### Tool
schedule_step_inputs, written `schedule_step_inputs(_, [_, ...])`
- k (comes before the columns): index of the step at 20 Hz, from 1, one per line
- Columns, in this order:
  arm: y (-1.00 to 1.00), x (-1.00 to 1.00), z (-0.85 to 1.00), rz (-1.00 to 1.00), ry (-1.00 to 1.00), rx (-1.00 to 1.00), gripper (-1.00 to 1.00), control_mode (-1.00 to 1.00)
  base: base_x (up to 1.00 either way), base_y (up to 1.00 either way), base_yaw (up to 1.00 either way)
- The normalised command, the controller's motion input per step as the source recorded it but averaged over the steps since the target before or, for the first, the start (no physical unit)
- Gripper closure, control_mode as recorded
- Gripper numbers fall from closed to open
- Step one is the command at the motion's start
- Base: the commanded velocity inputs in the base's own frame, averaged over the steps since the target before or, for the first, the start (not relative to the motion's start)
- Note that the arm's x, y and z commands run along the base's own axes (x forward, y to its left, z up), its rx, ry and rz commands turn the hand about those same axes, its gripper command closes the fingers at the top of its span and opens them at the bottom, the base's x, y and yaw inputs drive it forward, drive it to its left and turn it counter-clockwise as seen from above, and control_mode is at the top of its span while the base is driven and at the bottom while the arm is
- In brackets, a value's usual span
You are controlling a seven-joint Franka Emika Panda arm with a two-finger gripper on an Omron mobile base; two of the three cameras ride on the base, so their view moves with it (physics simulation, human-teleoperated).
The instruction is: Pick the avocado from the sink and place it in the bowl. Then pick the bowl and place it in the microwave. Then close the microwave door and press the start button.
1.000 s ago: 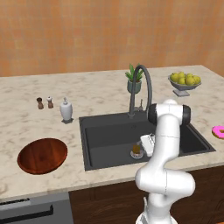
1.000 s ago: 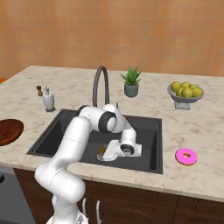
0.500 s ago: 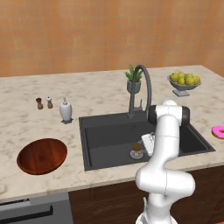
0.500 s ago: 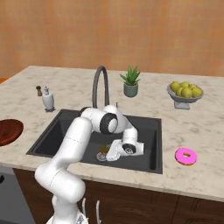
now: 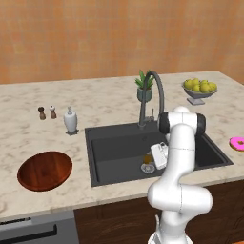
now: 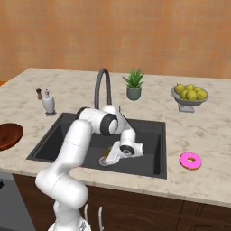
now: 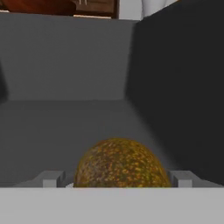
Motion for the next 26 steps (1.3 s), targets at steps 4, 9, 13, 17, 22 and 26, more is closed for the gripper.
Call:
schedule_step_inputs(4, [0.08,-0.40,-0.02,0.00,-0.07,-0.02,1.00,-1.00,0.00,0.00,0.00])
schedule_step_inputs(9, [0.00,-0.62,0.87,-0.06,-0.15,0.00,1.00,-1.00,0.00,0.00,0.00])
schedule_step_inputs(13, [-0.01,-0.28,1.00,-0.10,-0.09,0.00,1.00,-1.00,0.00,0.00,0.00])
schedule_step_inputs(17, [-0.09,-0.64,1.00,-0.12,0.00,-0.06,1.00,-1.00,0.00,0.00,0.00])
schedule_step_inputs(22, [-0.19,-0.60,1.00,-0.11,0.02,-0.03,1.00,-1.00,0.00,0.00,0.00])
schedule_step_inputs(26, [-0.14,-0.86,1.00,-0.09,0.00,-0.03,1.00,-1.00,0.00,0.00,0.00])
